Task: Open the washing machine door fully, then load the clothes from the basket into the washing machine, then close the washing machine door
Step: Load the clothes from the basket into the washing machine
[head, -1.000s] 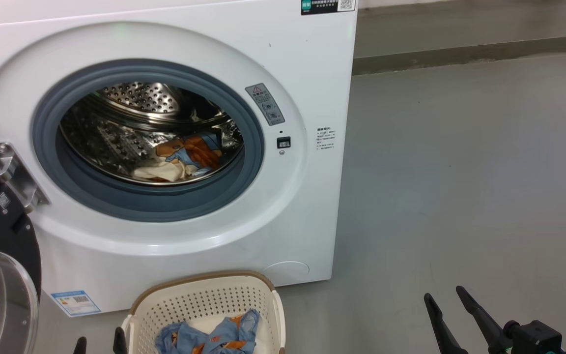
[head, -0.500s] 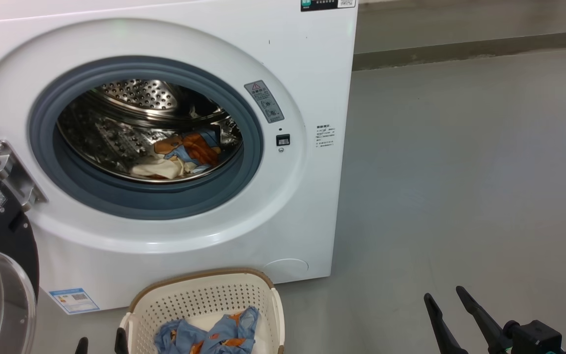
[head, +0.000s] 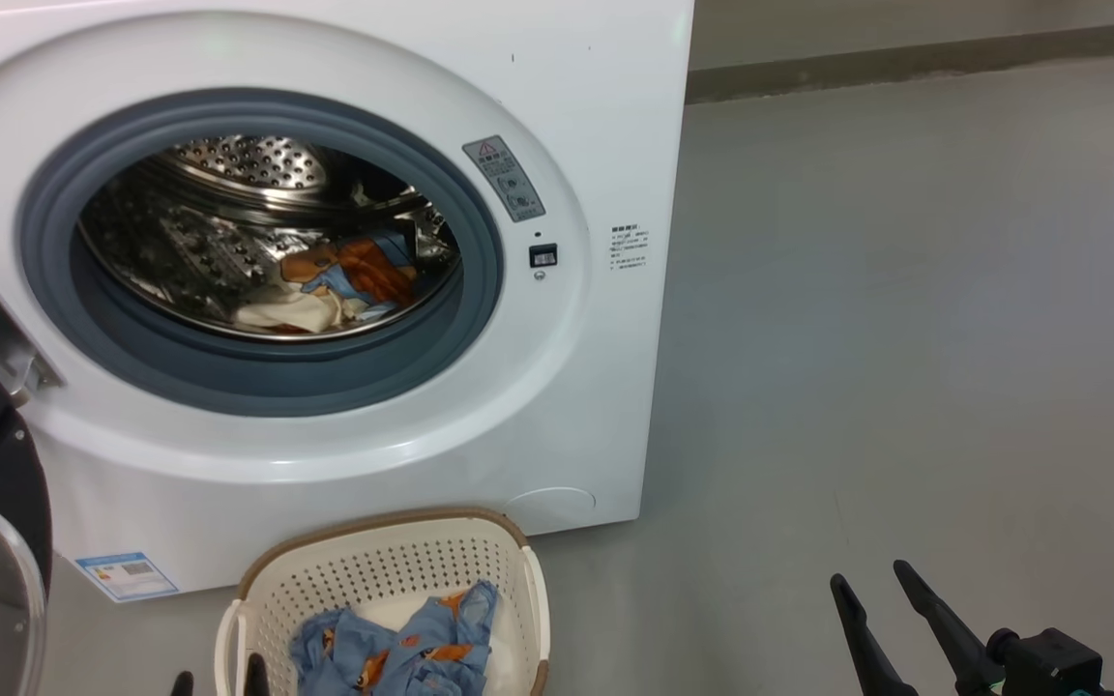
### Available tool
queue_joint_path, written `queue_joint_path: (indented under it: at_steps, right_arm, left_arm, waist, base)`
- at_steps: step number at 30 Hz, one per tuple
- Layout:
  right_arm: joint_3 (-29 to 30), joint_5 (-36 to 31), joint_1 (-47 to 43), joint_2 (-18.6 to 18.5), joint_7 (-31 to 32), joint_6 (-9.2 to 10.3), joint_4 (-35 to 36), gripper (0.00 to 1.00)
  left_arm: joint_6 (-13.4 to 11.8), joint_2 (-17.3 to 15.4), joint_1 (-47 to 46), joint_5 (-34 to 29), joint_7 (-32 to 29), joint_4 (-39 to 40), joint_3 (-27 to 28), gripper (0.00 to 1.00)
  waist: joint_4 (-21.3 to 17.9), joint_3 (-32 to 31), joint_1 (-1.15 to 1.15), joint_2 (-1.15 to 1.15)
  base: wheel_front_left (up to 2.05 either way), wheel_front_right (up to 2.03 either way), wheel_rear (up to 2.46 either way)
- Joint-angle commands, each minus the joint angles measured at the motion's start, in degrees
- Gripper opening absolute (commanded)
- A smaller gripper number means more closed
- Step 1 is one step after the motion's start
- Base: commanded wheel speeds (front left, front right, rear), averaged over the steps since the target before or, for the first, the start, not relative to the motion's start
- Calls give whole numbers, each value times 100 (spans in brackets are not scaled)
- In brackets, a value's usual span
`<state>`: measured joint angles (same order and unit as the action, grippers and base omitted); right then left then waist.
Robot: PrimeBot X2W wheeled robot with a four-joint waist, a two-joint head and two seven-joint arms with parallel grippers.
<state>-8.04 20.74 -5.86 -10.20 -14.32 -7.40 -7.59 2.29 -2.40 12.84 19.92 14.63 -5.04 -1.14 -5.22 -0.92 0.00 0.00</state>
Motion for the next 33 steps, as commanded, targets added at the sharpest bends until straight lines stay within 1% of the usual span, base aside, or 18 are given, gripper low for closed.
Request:
queue_joint_path:
  at_steps: [1,7,9,14,15,19,23,26,28,29,33]
  right_arm:
    - [-86,-56,158,-21,-68,-9,165,100]
    - [-125,-65,273,64,-68,-9,195,100]
    - [-125,-70,352,114,-68,-9,215,100]
    - [-165,-87,599,244,-68,-9,249,100]
    - [-165,-87,599,244,-68,-9,249,100]
    - [-218,-87,845,344,-68,-9,256,100]
    - [-288,-84,1095,442,-68,-9,256,100]
    - [-344,-72,1278,501,-68,-9,242,100]
    - [-383,-64,1386,535,-68,-9,239,100]
    - [-411,-55,1480,564,-68,-9,238,100]
    - [-468,-39,1636,611,-68,-9,228,100]
  left_arm:
    - [12,-48,-251,105,37,28,116,100]
    - [63,-48,-539,205,37,-403,-82,100]
    - [116,-48,-689,348,37,-567,-113,100]
    - [231,-50,-1109,333,37,-1117,-185,100]
    - [231,-50,-1109,333,37,-1117,-185,100]
    - [288,-104,-1540,396,-34,-1585,-192,100]
    - [303,-159,-2016,541,-307,-2043,-156,100]
    - [264,-237,-2347,580,-658,-2430,-169,100]
    - [214,-304,-2547,571,-879,-2681,-187,100]
    - [142,-379,-2734,532,-1077,-2910,-214,100]
    - [49,-525,-3101,460,-1321,-3310,-255,100]
  waist:
    - [-44,103,0,0]
    - [-164,461,0,0]
    - [-218,633,0,0]
    - [-382,1123,0,0]
    - [-382,1123,0,0]
    - [-513,1549,0,0]
    - [-628,1946,0,0]
    - [-710,2211,0,0]
    - [-770,2370,0,0]
    - [-830,2526,0,0]
    - [-939,2822,0,0]
  base:
    - [0,0,0]
    - [0,0,0]
    - [0,0,0]
    - [0,0,0]
    - [0,0,0]
    - [0,0,0]
    - [0,0,0]
    - [0,0,0]
    - [0,0,0]
    - [0,0,0]
    - [0,0,0]
